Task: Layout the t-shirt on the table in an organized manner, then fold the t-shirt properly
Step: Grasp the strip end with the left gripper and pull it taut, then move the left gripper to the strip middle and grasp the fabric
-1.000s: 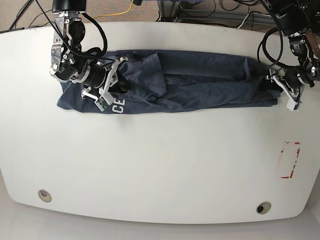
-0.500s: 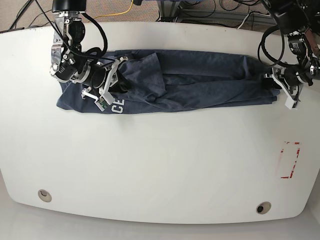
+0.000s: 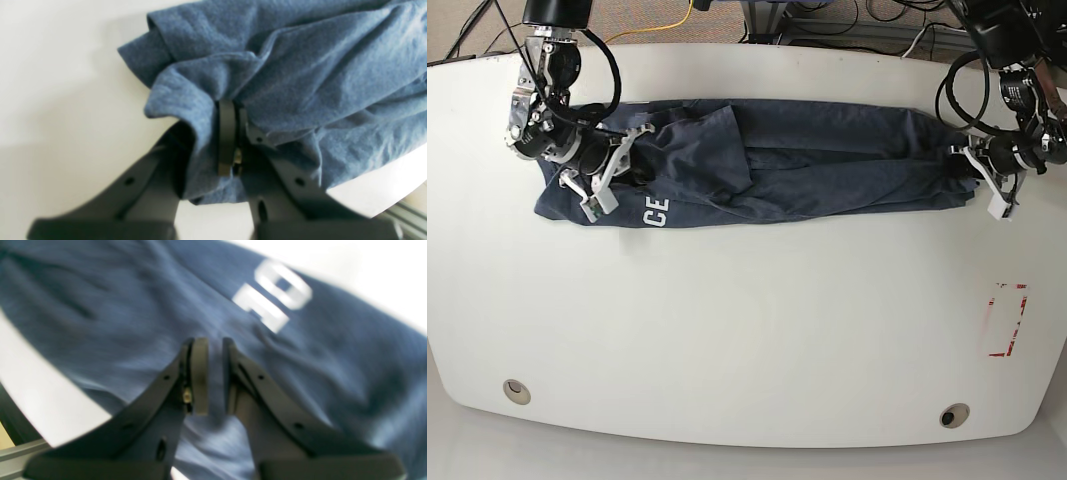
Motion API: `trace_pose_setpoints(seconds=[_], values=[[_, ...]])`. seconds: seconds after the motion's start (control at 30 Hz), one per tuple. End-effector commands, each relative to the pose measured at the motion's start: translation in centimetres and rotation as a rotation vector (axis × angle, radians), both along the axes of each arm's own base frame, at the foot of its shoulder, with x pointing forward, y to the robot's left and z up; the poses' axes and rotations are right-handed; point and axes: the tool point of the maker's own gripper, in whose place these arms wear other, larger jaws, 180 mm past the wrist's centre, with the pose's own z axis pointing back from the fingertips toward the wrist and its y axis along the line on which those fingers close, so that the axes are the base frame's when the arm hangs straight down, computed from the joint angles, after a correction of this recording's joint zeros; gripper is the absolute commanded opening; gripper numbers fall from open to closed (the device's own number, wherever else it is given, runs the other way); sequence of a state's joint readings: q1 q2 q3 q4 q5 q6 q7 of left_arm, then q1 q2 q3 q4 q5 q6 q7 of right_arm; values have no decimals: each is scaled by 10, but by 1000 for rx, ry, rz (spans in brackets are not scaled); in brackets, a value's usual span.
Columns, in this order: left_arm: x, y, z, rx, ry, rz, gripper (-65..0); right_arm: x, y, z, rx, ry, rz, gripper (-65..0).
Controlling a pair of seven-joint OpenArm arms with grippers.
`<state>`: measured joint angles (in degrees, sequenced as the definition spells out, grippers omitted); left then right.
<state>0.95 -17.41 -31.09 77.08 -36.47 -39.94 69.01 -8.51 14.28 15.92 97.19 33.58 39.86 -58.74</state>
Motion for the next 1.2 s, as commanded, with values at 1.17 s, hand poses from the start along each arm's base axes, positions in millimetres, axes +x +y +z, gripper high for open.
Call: trace_pose_setpoints(seconds=[1.17], values=[[21,-23,120,304,-265,-233,-650,-4,-2,-54,141,92,-87,-575]])
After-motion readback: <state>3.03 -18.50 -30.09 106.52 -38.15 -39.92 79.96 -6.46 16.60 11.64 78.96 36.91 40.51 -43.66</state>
